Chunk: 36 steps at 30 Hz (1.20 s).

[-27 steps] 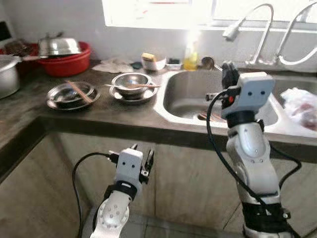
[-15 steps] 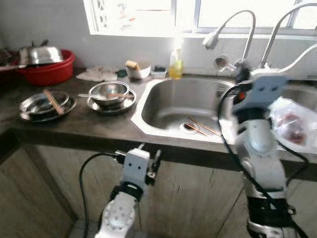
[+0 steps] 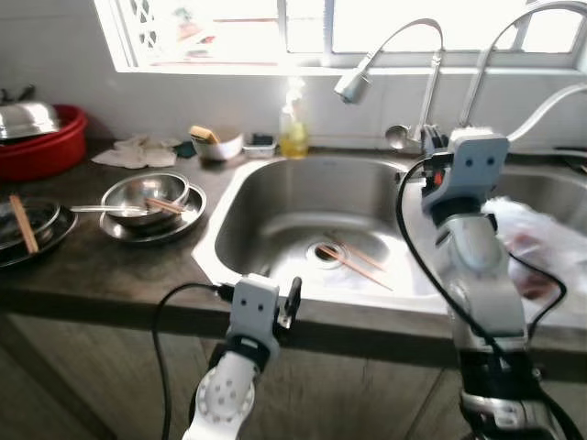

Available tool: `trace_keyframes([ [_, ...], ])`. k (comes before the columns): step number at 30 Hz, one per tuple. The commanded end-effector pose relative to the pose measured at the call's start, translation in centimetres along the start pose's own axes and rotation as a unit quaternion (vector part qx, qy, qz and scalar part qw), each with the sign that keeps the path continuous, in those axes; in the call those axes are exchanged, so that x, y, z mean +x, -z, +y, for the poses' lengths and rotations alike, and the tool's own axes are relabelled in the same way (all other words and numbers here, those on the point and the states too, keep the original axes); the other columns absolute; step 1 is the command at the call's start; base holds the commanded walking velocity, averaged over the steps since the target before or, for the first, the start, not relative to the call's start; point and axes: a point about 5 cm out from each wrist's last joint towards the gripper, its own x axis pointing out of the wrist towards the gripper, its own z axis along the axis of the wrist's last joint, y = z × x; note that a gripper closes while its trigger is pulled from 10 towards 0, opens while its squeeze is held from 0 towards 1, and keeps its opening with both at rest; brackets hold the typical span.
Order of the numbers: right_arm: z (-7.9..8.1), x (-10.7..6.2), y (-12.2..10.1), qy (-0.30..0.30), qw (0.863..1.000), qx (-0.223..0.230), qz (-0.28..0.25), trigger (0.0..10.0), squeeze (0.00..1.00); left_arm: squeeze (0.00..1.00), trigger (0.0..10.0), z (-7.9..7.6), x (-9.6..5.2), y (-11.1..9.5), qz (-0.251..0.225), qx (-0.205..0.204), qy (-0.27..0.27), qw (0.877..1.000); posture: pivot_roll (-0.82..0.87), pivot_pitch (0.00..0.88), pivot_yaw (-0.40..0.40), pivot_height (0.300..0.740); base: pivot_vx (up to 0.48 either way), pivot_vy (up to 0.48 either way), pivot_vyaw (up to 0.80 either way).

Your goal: Kitchen organization

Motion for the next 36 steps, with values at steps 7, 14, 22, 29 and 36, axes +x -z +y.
trace_keyframes([
  [7, 0.9, 1.7, 1.5, -0.032, 0.999, 0.003, 0.042, 10.0, 0.00, 0.00, 10.0, 0.3, -0.1, 0.0, 0.006, -0.001, -0.014, 1.000, 0.07, 0.000, -0.049, 0.740, 0.000, 0.000, 0.00],
  [14, 1.8, 3.4, 4.0, -0.069, 0.991, -0.019, 0.113, 10.0, 0.00, 0.00, 10.0, 0.4, -0.5, -0.1, 0.007, -0.002, -0.020, 1.000, 0.09, 0.000, -0.061, 0.740, 0.000, 0.000, 0.00],
  [22, 2.9, 3.1, 7.7, -0.105, 0.972, -0.049, 0.204, 10.0, 0.00, 0.00, 10.0, 0.2, -0.9, -0.1, 0.010, -0.003, -0.025, 1.000, 0.11, 0.009, -0.074, 0.740, 0.000, 0.000, 0.00],
  [29, 3.5, 2.4, 8.7, -0.123, 0.966, -0.036, 0.223, 10.0, 0.16, 0.00, 10.0, 0.3, -1.0, -0.2, 0.011, -0.001, -0.027, 1.000, 0.11, 0.024, -0.073, 0.740, 0.000, 0.000, 0.00],
  [36, 3.8, 1.5, 9.8, -0.133, 0.961, -0.029, 0.242, 10.0, 1.00, 0.00, 10.0, 0.1, -1.0, -0.2, 0.011, -0.002, -0.026, 1.000, 0.11, 0.023, -0.074, 0.740, 0.000, 0.000, 0.00],
])
